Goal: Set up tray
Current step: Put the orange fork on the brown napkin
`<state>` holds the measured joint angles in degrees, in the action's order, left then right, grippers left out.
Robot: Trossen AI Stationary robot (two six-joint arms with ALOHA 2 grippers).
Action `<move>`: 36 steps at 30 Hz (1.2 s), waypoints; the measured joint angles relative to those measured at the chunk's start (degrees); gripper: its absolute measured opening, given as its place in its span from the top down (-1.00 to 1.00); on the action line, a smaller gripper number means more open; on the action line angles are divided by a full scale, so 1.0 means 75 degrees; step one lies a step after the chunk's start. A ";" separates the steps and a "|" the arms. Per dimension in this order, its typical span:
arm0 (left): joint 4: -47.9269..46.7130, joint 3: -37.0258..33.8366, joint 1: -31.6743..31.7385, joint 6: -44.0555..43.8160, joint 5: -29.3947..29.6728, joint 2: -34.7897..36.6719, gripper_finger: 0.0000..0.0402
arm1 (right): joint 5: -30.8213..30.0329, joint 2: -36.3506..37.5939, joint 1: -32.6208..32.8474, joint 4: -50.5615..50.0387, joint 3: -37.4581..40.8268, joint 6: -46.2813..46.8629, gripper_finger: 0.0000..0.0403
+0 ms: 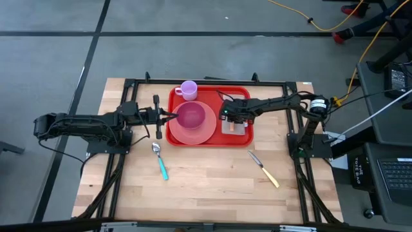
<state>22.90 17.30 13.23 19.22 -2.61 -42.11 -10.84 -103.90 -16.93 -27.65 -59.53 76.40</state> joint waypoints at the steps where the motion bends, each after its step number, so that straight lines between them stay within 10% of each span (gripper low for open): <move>1: -0.0003 0.0000 -0.0003 0.0000 0.0000 0.0000 0.98 | -0.0001 0.0000 0.0000 0.0050 0.0003 -0.0036 0.64; 36: 0.0000 0.0000 -0.0003 0.0000 0.0002 0.0000 0.99 | 0.0002 0.0376 0.0029 -0.0188 0.0009 -0.0064 0.64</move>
<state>22.90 17.30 13.21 19.22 -2.60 -42.11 -10.83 -101.08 -16.71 -29.06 -59.46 75.92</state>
